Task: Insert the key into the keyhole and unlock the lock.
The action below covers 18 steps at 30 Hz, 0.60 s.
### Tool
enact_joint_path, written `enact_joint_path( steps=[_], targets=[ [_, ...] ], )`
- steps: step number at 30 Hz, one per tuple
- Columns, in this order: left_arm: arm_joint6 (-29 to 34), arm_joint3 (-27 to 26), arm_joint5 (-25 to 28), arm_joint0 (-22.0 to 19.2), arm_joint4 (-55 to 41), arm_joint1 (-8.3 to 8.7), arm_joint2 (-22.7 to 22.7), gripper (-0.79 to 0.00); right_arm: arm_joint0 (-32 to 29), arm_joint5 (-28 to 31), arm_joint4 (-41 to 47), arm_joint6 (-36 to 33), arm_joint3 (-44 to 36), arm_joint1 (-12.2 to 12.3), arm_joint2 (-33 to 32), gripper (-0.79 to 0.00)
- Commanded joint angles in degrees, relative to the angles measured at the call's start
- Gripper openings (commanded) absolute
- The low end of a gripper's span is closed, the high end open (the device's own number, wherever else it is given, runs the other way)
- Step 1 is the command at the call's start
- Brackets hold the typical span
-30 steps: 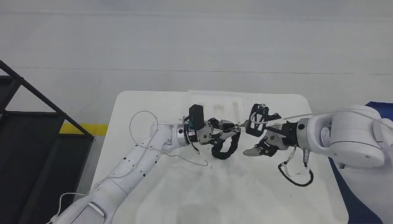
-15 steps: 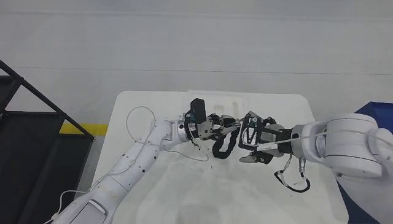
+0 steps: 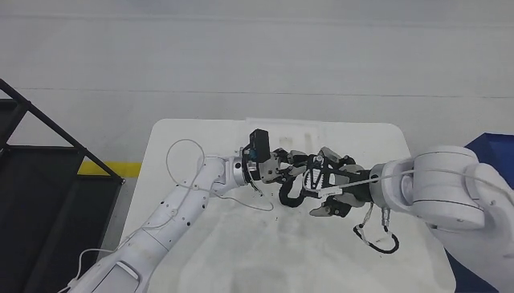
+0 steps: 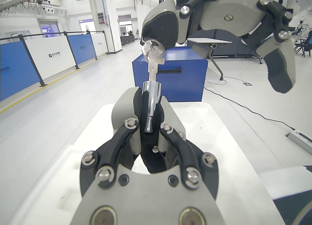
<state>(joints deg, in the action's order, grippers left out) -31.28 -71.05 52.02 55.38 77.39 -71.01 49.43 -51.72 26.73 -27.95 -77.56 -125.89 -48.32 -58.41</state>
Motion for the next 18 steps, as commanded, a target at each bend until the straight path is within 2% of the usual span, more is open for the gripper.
enact_joint_path(
  steps=[1,5,18],
  targets=[
    [-0.2,-0.1,0.0,0.0,0.5,0.02,0.0,-0.785,0.3,-0.1,0.7,-0.1,0.1,0.1,0.0,0.0],
    [-0.6,-0.4,0.3,0.0,1.9,0.1,0.0,-0.785,0.5,0.8,1.4,2.3,1.3,0.3,-1.6,0.0],
    [0.3,-5.5,1.1,1.2,6.7,1.49,2.7,-0.785,0.5,0.8,1.4,2.3,1.3,0.3,-1.6,0.0]
  ],
)
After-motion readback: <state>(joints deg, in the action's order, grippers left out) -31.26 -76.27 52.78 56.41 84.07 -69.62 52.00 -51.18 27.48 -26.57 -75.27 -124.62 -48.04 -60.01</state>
